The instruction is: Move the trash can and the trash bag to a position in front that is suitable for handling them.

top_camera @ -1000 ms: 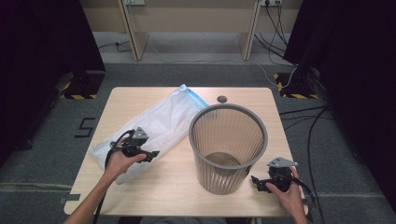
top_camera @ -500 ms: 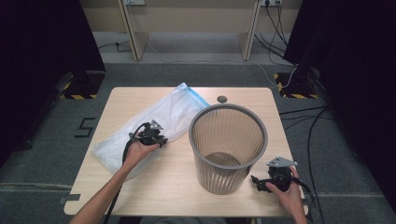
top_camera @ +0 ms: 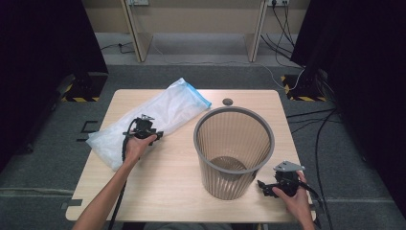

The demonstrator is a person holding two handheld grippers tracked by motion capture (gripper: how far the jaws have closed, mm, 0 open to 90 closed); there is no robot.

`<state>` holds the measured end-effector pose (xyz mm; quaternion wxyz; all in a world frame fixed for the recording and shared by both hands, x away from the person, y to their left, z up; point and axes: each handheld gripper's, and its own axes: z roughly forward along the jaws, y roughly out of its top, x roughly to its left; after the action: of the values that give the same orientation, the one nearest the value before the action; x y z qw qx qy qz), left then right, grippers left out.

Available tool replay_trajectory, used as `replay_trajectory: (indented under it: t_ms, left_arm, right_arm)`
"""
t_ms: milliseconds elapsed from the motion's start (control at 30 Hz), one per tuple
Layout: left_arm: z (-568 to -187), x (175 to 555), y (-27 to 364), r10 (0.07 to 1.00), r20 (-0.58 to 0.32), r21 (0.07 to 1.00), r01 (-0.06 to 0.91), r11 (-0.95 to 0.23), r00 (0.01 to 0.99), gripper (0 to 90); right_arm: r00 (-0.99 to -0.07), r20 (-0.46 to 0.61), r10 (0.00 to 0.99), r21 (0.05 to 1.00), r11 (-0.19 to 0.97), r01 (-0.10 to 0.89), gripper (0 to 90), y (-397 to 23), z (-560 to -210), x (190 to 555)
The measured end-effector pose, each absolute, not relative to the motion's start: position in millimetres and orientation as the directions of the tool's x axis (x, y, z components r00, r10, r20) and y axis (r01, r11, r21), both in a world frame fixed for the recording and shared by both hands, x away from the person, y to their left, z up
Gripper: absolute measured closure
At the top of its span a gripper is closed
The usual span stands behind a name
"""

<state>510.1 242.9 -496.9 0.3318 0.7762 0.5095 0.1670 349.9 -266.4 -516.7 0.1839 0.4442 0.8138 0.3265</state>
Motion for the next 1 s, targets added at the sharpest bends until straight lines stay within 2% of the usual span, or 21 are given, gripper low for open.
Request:
replay_trajectory:
  t_ms: [33,133,233,267,367,467,567,700,800,900,933,967,1000]
  left_arm:
    - [-492.4,507.1,244.2,0.897,-0.080,0.687,0.676,-0.266,0.434,42.8]
    - [-474.2,493.8,260.5,0.880,-0.086,0.715,0.644,-0.272,0.468,30.2]
    - [-463.0,485.8,281.6,0.888,-0.092,0.727,0.640,-0.249,0.450,28.6]
    - [-458.0,480.0,305.5,0.901,-0.065,0.719,0.646,-0.255,0.429,27.9]
    - [-458.4,474.1,328.7,0.915,-0.034,0.705,0.658,-0.262,0.402,29.2]
    - [-470.2,461.6,367.7,0.919,-0.041,0.662,0.700,-0.269,0.392,30.6]
    - [-480.9,454.3,380.2,0.922,-0.059,0.635,0.727,-0.261,0.383,33.7]
    - [-501.1,437.4,379.0,0.904,-0.072,0.602,0.741,-0.298,0.421,39.7]
    - [-505.6,412.6,361.7,0.895,-0.034,0.624,0.709,-0.328,0.444,39.9]
    - [-505.4,395.7,346.9,0.878,-0.041,0.621,0.701,-0.351,0.476,37.8]
    - [-503.2,378.4,330.8,0.849,-0.042,0.601,0.692,-0.400,0.526,36.4]
    - [-503.2,378.4,330.8,0.849,-0.042,0.601,0.692,-0.400,0.526,35.9]
    - [-498.1,364.6,317.1,0.806,-0.076,0.598,0.674,-0.434,0.586,35.0]
  right_arm:
    - [-0.538,-0.009,0.843,0.695,0.392,0.603,0.2,-266.4,-516.7,349.9]
    - [-0.538,-0.009,0.843,0.695,0.392,0.603,0.2,-266.4,-516.7,349.9]
    - [-0.538,-0.009,0.843,0.695,0.392,0.603,0.3,-266.4,-516.7,349.9]
    - [-0.538,-0.009,0.843,0.695,0.392,0.603,0.3,-266.4,-516.7,349.9]
    - [-0.538,-0.009,0.843,0.695,0.392,0.603,0.2,-266.4,-516.7,349.9]
    - [-0.536,-0.008,0.844,0.694,0.391,0.605,0.3,-266.3,-516.6,349.8]
    - [-0.537,-0.009,0.843,0.695,0.392,0.603,0.2,-266.3,-516.7,349.9]
    - [-0.534,-0.009,0.845,0.695,0.389,0.604,0.2,-266.0,-516.8,350.0]
    - [-0.533,-0.009,0.846,0.696,0.388,0.605,0.2,-265.9,-516.8,350.0]
    - [-0.534,-0.011,0.845,0.696,0.390,0.603,0.2,-266.0,-516.8,350.1]
    - [-0.533,-0.009,0.846,0.696,0.388,0.605,0.2,-265.8,-516.8,349.9]
    - [-0.533,-0.009,0.846,0.696,0.388,0.605,0.2,-265.8,-516.8,349.9]
    - [-0.534,-0.011,0.845,0.696,0.390,0.603,0.2,-266.0,-516.8,350.1]
